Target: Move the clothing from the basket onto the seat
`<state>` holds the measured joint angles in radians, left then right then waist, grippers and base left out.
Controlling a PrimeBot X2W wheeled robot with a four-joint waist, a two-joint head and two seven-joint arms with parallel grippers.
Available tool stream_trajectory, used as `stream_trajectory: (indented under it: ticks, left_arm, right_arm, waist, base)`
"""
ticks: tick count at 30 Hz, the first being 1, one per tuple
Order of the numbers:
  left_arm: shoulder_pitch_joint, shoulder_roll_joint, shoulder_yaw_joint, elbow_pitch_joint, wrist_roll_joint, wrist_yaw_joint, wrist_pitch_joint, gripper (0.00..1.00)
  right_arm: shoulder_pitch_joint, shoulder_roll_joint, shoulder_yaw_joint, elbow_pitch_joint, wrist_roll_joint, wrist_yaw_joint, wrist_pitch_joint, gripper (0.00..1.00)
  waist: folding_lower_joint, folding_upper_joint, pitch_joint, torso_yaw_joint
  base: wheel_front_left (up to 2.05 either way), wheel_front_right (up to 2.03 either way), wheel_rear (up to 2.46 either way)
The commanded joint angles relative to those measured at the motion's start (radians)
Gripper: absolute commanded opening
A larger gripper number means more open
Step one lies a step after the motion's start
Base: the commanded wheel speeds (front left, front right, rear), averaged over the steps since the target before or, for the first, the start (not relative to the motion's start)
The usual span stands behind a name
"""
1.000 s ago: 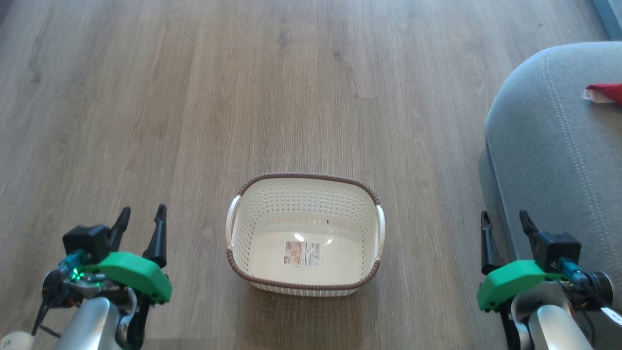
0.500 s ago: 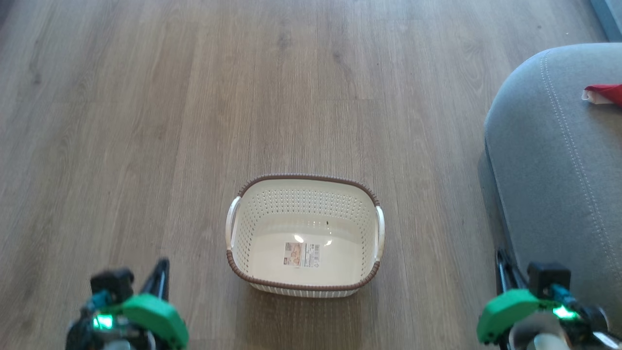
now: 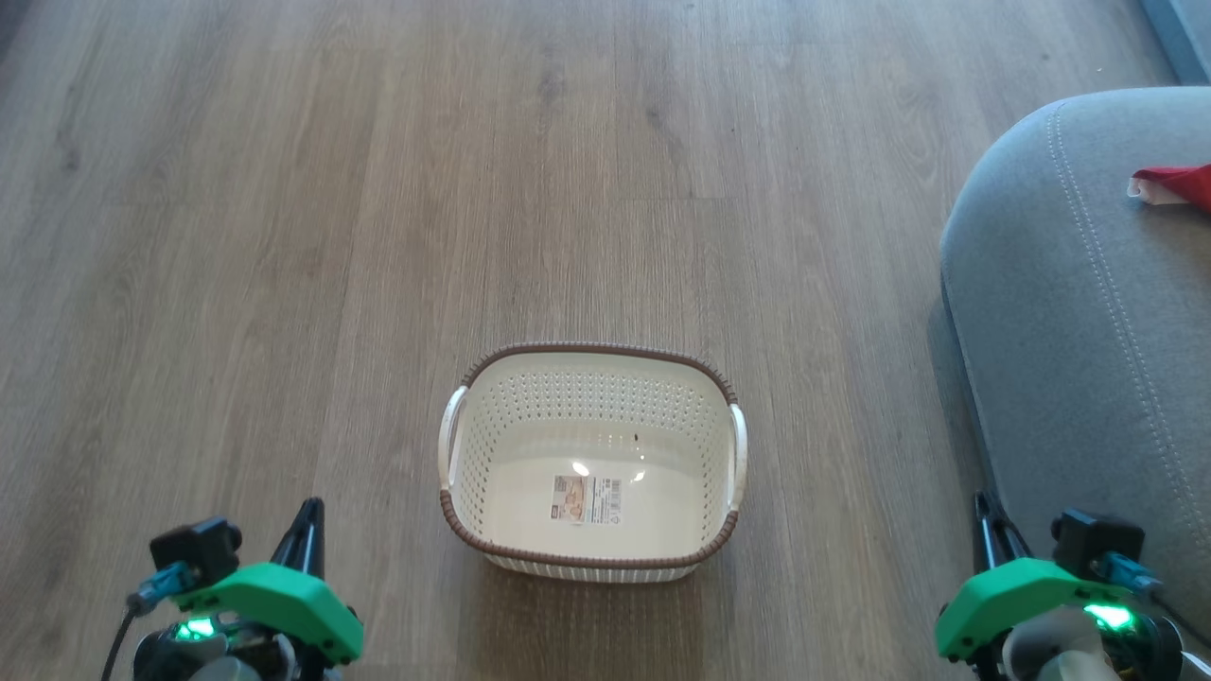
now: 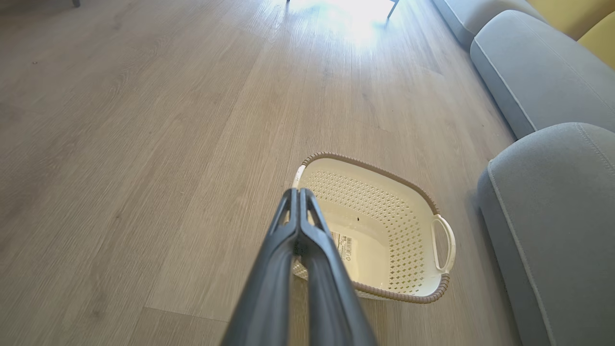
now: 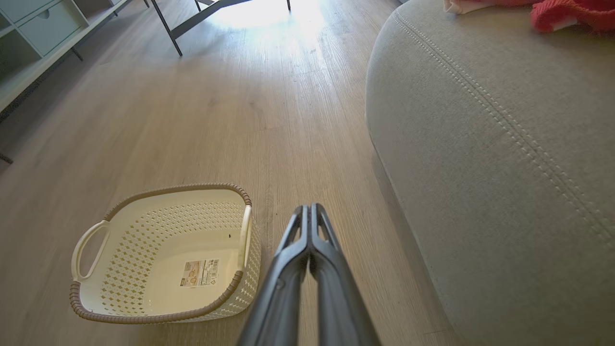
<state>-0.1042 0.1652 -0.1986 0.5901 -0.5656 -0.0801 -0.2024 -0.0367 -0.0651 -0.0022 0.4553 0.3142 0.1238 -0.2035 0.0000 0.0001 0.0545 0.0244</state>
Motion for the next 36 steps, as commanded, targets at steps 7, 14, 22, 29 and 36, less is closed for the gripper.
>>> stream_trajectory:
  ticks: [7,14,22,29,36]
  left_arm:
    - [-0.039,-0.002,0.041,-0.056,-0.083,-0.009,0.022,0.0]
    - [-0.037,-0.01,0.059,-0.076,-0.149,-0.012,0.042,0.0]
    - [-0.034,-0.018,0.078,-0.096,-0.215,-0.014,0.062,0.0]
    - [-0.032,-0.025,0.097,-0.116,-0.281,-0.017,0.083,0.0]
    - [-0.03,-0.033,0.115,-0.135,-0.346,-0.02,0.103,0.0]
  right_arm:
    - [-0.039,0.001,-0.014,-0.048,0.104,0.001,0.024,0.0]
    - [-0.041,0.002,-0.02,-0.06,0.186,0.002,0.044,0.0]
    - [-0.043,0.003,-0.027,-0.071,0.268,0.002,0.064,0.0]
    - [-0.045,0.004,-0.034,-0.082,0.349,0.002,0.084,0.0]
    - [-0.048,0.005,-0.041,-0.093,0.431,0.003,0.104,0.0]
  waist:
    - [0.0,-0.0001,-0.004,-0.002]
    - [0.0,-0.0001,-0.007,-0.003]
    - [0.0,-0.0001,-0.01,-0.005]
    - [0.0,-0.0001,-0.013,-0.006]
    - [0.0,-0.0001,-0.017,-0.008]
  base:
    - [0.0,0.0,0.0]
    - [0.0,0.0,0.0]
    - [0.0,0.0,0.0]
    - [0.0,0.0,0.0]
    - [0.0,0.0,0.0]
